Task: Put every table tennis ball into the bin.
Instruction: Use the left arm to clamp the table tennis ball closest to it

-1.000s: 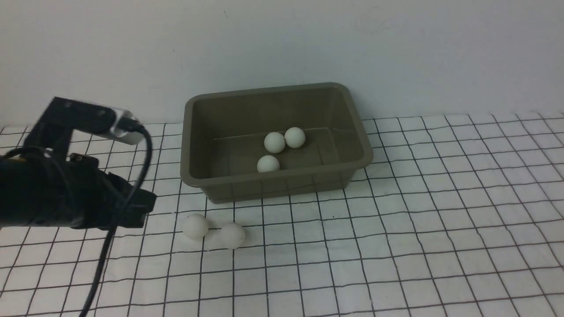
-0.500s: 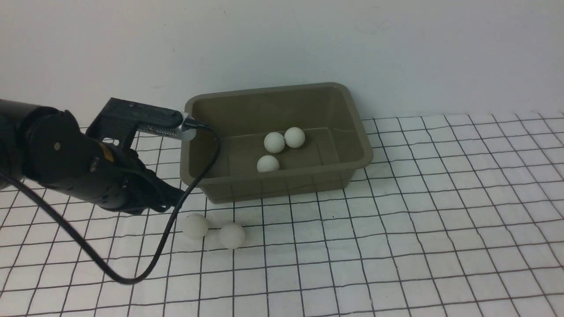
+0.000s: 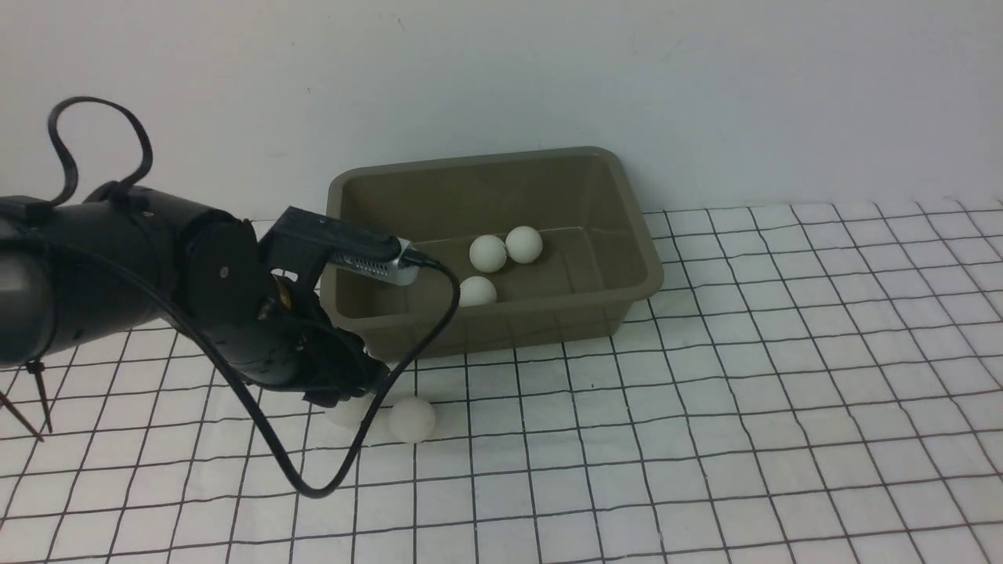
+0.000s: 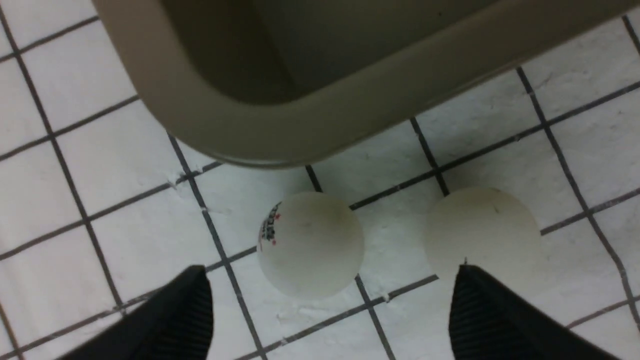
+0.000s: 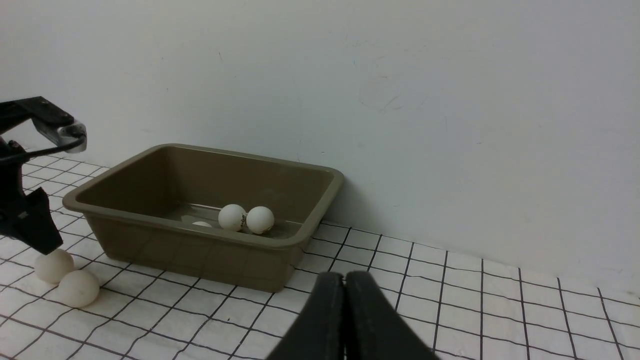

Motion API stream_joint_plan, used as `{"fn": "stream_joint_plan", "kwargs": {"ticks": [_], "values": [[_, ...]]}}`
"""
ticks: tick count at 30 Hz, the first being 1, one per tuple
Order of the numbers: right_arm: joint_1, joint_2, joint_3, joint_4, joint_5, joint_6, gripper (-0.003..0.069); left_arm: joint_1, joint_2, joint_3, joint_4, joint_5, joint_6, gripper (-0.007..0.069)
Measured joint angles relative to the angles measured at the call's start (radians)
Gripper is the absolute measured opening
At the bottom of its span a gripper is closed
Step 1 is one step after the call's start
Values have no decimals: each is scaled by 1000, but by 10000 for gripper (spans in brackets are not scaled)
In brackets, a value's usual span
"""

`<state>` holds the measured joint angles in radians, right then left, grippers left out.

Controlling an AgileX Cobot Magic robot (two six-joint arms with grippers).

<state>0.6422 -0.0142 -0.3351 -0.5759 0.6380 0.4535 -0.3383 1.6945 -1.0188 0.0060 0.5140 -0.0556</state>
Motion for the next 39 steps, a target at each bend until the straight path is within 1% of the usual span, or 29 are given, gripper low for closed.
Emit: {"fn": "stream_joint_plan", "kwargs": {"ticks": [21, 25, 29, 33, 34, 35, 39], "values": [[0, 0, 0, 0, -4, 0, -18, 0, 127, 0, 12, -87, 4, 576], [0, 0, 0, 0, -4, 0, -18, 0, 138, -1, 12, -104, 4, 564], [0, 0, 0, 0, -5, 0, -18, 0, 149, -1, 13, -114, 4, 531], [0, 0, 0, 0, -5, 2, -18, 0, 165, -1, 14, -130, 4, 442], [0, 0, 0, 0, -5, 2, -18, 0, 169, -1, 16, -130, 4, 385], [0, 0, 0, 0, -5, 3, -18, 0, 171, -1, 23, -131, 4, 351], [0, 0, 0, 0, -6, 3, -18, 0, 171, -2, 62, -123, -1, 352]]}}
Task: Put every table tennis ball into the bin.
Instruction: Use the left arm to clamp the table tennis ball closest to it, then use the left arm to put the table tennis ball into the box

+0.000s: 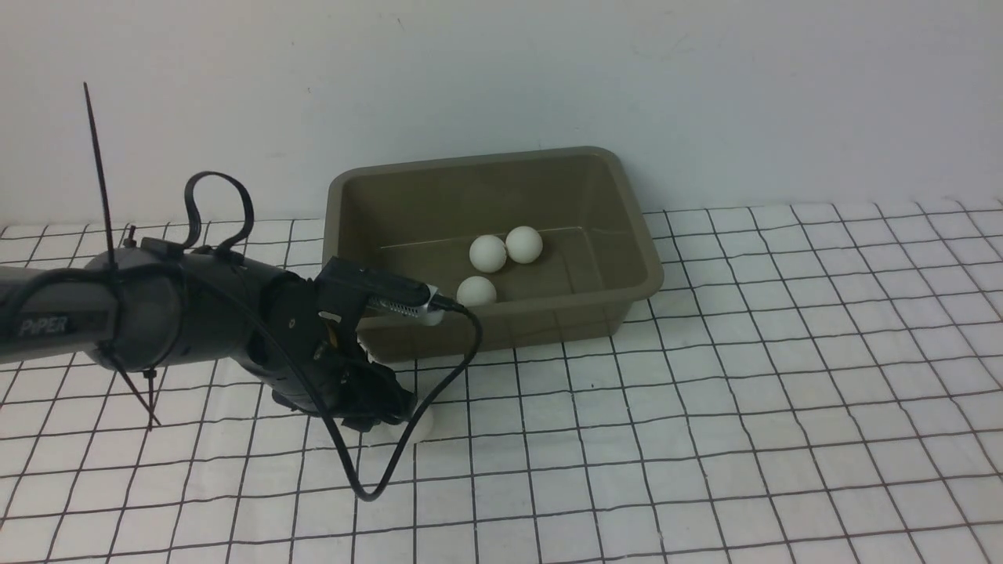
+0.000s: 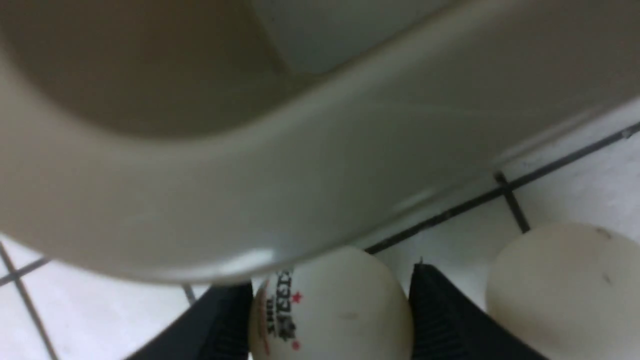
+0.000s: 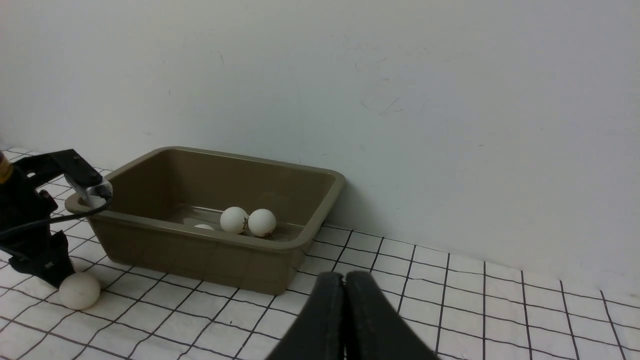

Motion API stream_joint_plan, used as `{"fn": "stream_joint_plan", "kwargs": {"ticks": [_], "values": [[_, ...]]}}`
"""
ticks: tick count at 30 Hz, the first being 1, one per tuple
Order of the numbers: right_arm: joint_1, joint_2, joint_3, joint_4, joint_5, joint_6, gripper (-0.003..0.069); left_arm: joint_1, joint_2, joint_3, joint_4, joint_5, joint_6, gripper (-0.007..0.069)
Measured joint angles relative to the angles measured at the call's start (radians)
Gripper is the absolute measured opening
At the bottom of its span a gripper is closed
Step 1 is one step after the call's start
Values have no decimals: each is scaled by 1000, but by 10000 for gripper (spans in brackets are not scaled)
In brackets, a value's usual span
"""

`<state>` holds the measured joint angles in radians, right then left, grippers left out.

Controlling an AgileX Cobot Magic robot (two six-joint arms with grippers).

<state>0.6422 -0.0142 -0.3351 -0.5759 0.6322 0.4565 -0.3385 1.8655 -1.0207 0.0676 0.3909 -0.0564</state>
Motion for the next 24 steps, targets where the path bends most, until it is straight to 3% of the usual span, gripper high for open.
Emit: {"fn": "stream_joint_plan", "kwargs": {"ticks": [13, 24], "values": [[0, 0, 0, 0, 0, 0, -18, 0, -146, 0, 77, 244, -1, 352], [0, 0, 0, 0, -1, 0, -18, 0, -362, -25, 78, 249, -1, 352]]}}
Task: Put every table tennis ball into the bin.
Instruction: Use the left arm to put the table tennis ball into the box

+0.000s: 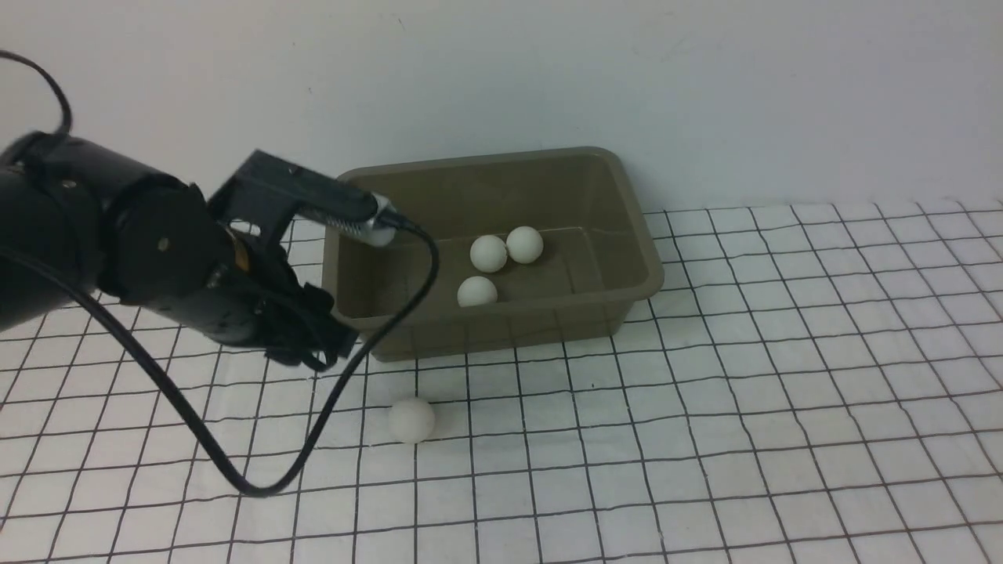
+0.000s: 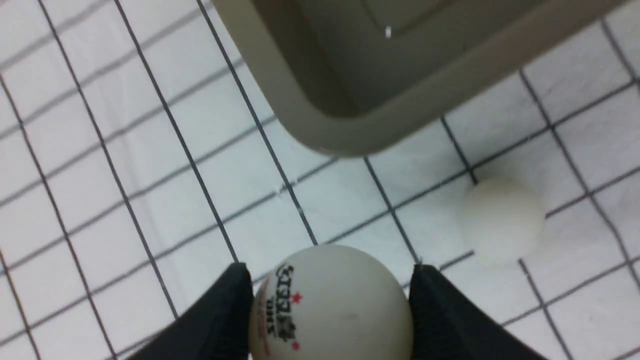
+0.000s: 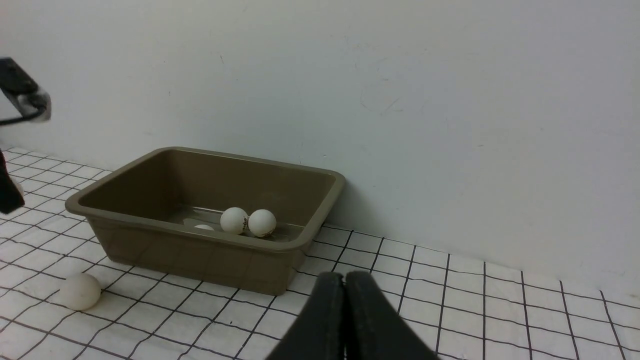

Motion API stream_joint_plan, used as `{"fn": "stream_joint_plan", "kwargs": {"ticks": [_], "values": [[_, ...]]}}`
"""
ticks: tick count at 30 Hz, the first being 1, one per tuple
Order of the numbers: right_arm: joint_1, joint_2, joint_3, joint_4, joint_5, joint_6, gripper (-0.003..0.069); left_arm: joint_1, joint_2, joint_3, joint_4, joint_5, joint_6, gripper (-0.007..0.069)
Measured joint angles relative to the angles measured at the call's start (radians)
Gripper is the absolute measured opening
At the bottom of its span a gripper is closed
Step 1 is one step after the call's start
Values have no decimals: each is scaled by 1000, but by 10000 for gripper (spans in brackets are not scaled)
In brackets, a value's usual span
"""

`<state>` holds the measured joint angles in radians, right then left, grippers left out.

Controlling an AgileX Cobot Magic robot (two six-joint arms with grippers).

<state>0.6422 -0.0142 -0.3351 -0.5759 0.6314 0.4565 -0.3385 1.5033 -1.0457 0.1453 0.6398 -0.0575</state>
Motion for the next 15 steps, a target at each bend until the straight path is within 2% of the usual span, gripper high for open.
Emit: {"fn": "stream_joint_plan", "kwargs": {"ticks": [9, 15], "values": [[0, 0, 0, 0, 0, 5, -18, 0, 86, -186, 0, -21, 1, 352], [0, 0, 0, 0, 0, 38, -18, 0, 279, -354, 0, -47, 4, 352]]}}
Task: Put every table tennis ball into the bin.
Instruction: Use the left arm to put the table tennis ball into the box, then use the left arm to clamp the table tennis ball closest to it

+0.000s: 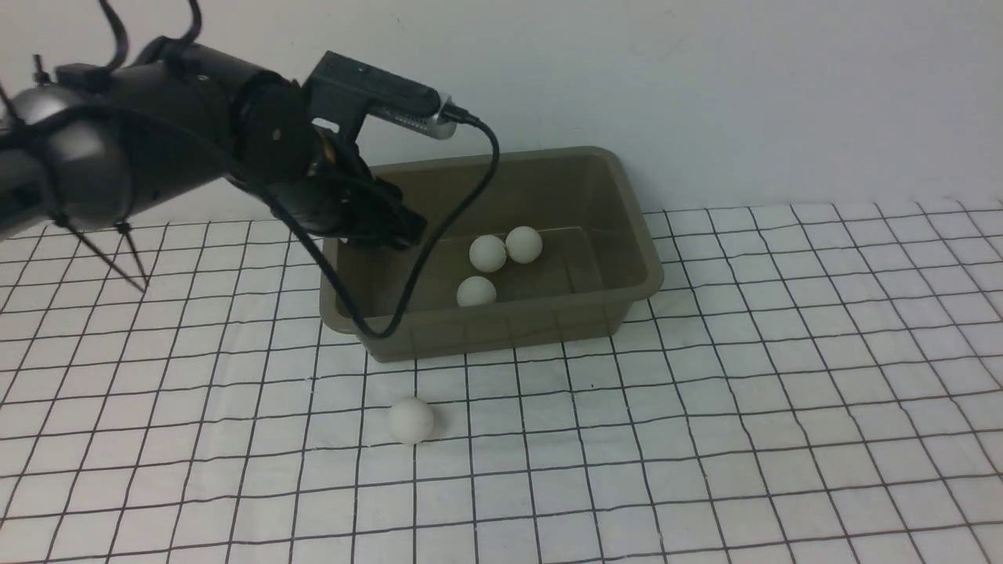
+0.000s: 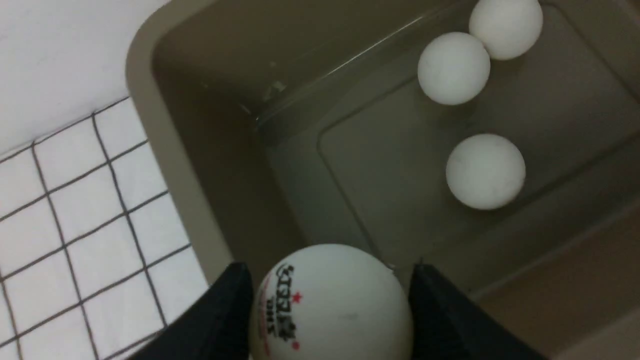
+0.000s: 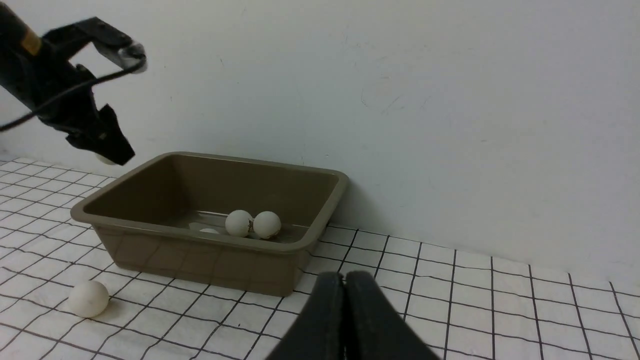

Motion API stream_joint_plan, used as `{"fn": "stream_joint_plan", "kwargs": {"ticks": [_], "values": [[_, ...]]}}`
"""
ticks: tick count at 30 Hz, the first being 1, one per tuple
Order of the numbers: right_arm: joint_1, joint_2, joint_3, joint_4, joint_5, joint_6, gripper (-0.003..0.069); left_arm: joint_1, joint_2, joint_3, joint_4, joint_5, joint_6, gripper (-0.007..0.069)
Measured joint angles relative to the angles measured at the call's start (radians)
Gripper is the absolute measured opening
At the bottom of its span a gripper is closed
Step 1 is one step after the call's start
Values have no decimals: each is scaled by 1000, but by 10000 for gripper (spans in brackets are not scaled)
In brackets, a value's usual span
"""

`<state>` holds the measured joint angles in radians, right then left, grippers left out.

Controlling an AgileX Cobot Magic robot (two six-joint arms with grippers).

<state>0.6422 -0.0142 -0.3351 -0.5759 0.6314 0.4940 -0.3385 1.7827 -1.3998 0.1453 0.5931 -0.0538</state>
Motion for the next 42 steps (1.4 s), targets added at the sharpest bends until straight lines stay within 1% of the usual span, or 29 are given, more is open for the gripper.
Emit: {"fn": "stream_joint_plan", "kwargs": {"ticks": [4, 10, 12, 15, 17, 20, 22, 24, 25, 26, 27, 28, 31, 35, 38, 40, 42], "values": [[0, 0, 0, 0, 0, 12, -18, 0, 119, -62, 0, -34, 15, 352], [0, 0, 0, 0, 0, 19, -18, 0, 193, -71, -1, -58, 45, 356], [0, 0, 0, 0, 0, 34, -18, -1, 210, -71, -12, -75, 54, 391], [0, 0, 0, 0, 0, 38, -18, -1, 210, -87, -16, -77, 54, 483], [0, 0, 0, 0, 0, 38, -18, -1, 200, -111, -16, -56, 54, 516], [0, 0, 0, 0, 0, 38, -18, -1, 156, -163, -16, 34, 54, 538], [0, 0, 0, 0, 0, 38, -18, -2, 105, -208, -20, 140, 61, 542], [0, 0, 0, 0, 1, 38, -18, -2, 68, -223, -24, 203, 68, 542], [0, 0, 0, 0, 2, 38, -18, -2, 20, -229, -33, 278, 80, 542], [0, 0, 0, 0, 3, 38, -18, -2, -1, -229, -37, 311, 82, 542], [0, 0, 0, 0, 12, 38, -18, -2, -73, -220, -52, 413, 86, 542], [0, 0, 0, 3, 20, 38, -18, -2, -99, -208, -63, 454, 86, 542], [0, 0, 0, 6, 29, 38, -18, -4, -174, -152, -103, 510, 86, 542], [0, 0, 0, 27, 48, 38, -18, -22, -279, -6, -157, 486, 86, 542], [0, 0, 0, 41, 51, 38, -18, -47, -339, 143, -201, 390, 85, 542], [0, 0, 0, 49, 53, 38, -18, -72, -344, 273, -240, 275, 84, 542], [0, 0, 0, 52, 54, 38, -18, -82, -334, 333, -250, 193, 84, 542]]}}
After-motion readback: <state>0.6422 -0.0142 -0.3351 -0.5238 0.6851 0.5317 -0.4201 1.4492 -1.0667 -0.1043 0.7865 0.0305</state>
